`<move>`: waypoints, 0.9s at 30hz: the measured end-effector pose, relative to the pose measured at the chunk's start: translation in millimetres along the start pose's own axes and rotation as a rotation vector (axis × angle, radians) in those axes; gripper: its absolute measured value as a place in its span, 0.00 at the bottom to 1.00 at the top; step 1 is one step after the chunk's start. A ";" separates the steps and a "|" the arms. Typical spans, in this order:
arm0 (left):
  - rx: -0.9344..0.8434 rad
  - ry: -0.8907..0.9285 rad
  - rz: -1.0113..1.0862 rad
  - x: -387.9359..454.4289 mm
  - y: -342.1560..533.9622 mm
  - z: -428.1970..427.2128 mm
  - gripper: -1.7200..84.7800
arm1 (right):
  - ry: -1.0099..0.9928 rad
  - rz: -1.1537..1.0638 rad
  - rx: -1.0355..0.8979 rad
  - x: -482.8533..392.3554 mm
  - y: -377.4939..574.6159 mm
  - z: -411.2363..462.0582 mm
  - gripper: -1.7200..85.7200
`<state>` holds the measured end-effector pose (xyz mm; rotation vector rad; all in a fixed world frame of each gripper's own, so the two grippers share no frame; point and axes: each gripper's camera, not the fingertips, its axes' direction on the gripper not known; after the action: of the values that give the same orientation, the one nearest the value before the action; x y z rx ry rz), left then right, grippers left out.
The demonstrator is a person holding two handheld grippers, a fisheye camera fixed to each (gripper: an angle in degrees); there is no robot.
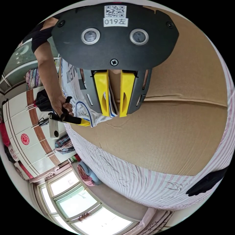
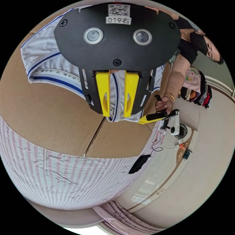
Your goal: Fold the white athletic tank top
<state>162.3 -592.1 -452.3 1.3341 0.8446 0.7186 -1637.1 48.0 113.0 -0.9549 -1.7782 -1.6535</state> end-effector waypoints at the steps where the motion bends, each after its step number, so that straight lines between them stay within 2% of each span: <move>1: 0.001 0.007 -0.007 -4.0 0.1 -1.9 0.08 | 0.003 -0.001 -0.001 1.8 -2.3 2.9 0.12; 7: 0.010 0.071 -0.040 -17.3 0.9 -5.6 0.05 | -0.078 0.011 0.046 13.8 -10.4 13.2 0.07; 11: 0.015 0.047 -0.032 -15.7 2.8 -4.0 0.04 | -0.049 -0.021 0.076 13.3 -11.8 16.3 0.02; 17: 0.109 0.002 -0.028 -18.6 10.7 -19.3 0.04 | -0.029 -0.046 0.114 18.1 -15.9 12.8 0.01; 27: 0.100 -0.044 -0.103 -20.6 14.2 -8.3 0.04 | 0.026 -0.011 0.093 16.7 -30.2 37.7 0.02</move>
<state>144.8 -603.5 -436.3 1.3801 0.9170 0.5701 -1667.8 87.6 103.0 -0.8796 -1.8291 -1.5686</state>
